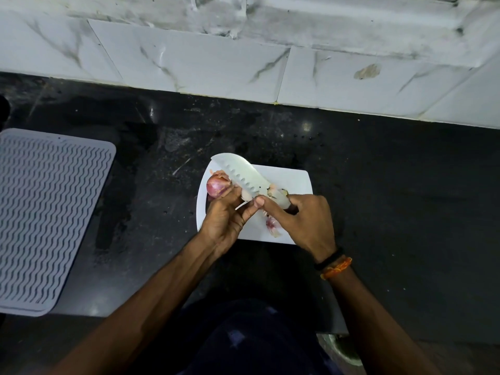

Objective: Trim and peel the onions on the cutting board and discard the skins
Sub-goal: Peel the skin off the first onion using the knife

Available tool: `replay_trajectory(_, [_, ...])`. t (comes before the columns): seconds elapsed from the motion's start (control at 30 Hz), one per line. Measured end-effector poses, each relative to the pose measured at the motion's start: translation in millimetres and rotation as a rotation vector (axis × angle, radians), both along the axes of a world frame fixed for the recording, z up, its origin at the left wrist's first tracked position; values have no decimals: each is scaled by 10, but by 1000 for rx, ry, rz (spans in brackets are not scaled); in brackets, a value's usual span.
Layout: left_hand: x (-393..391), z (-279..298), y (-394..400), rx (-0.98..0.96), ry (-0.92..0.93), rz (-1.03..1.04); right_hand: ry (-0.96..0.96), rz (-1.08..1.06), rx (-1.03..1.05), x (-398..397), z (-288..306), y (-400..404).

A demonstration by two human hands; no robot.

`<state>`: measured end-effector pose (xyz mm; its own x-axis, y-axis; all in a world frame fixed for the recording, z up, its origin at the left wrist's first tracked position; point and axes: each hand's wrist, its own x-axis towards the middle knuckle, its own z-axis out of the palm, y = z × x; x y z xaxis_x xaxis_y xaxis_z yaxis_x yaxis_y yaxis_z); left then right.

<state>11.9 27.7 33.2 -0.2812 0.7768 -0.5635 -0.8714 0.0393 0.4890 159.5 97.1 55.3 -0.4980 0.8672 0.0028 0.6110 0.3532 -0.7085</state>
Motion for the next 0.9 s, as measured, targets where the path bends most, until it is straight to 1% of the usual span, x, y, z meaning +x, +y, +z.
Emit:
replay_trajectory(0.07, [1,13,-2,6,-35,0,95,-30,-45,59,20,24])
replay_trajectory(0.13, [4,10,-11,12,-75,-4,129,-76,-35,109,-5,78])
replay_trajectory(0.27, [-15,-16,-7,39,-115,4,57,-146,-40,166,-109,173])
replay_trajectory(0.53, [1,-50,-7,130,20,-33,-43,-128,-55,181,-93,206])
replay_trajectory(0.7, [10,-28,-3,105,-5,-11,-2,-135,-187,149,-61,219])
replay_trajectory(0.83, [11,-14,8,67,-84,14,24,-154,-235,110,-86,246])
replay_trajectory(0.9, [17,9,13,61,-69,-2,38,-163,-261,94,-107,263])
